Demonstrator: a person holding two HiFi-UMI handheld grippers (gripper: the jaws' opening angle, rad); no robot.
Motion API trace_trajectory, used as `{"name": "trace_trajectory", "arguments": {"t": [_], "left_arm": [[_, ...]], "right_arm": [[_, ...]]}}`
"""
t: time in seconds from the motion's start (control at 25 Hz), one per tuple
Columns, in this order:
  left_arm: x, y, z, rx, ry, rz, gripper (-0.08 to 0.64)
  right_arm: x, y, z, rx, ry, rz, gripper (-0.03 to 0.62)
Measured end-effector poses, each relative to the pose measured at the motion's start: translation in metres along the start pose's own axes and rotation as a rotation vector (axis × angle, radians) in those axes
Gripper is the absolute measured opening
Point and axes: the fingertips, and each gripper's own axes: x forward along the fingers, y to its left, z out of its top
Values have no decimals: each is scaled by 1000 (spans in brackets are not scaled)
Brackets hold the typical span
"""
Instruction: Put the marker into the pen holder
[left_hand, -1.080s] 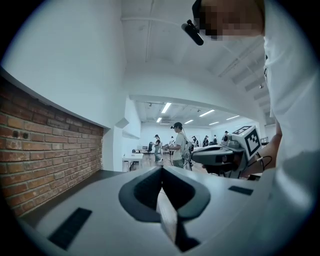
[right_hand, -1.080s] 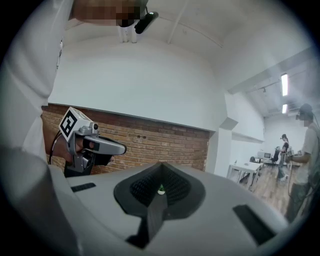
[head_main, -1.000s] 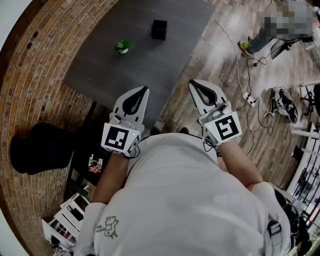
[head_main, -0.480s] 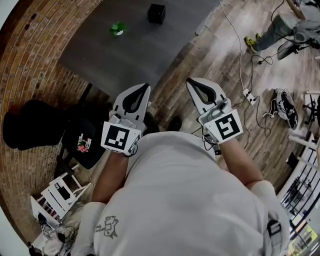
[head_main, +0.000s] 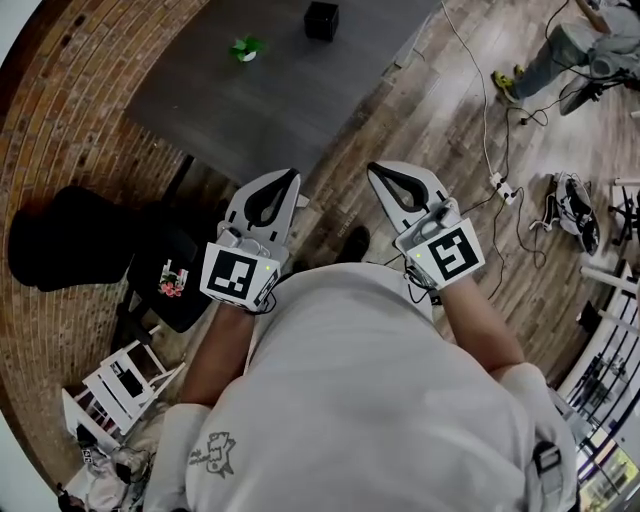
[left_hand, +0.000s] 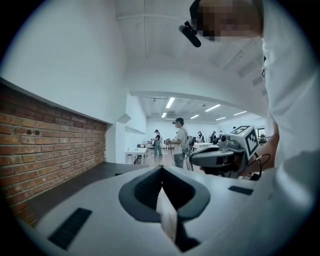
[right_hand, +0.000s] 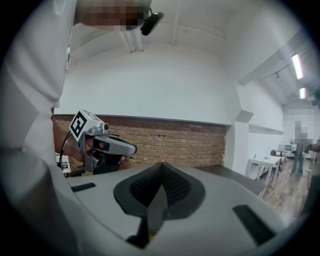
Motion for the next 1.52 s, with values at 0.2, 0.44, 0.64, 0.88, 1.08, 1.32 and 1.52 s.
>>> {"name": "trace_trajectory", "arguments": {"t": [0.2,0.44,0.64,0.88,1.08,1.32,1.52], "left_arm": [[-43,7,2,5,-17,-7,11],[-99,11,-1,5,-36,-31,11],[-138,7,-7,1,-39,-57,11],[-174,2,-15,-6,-48,-80,11],[-191,3,-20,-9,-51,-90,11],[-202,4,-25,-8,-49,-110,11],[-204,7,-25,-5,-56,-119,11]], "right_arm": [[5,40,9,-9,-5,-30,5],[3,94,25,-21,-27,-93,5],[-3,137,29,-29,-25,-123,5],[-10,178,30,-34,-29,-153,5],[-13,199,31,-38,-29,-166,5],[-12,210,36,-48,-45,-184,5],[-8,217,41,-56,-37,-187,5]]}}
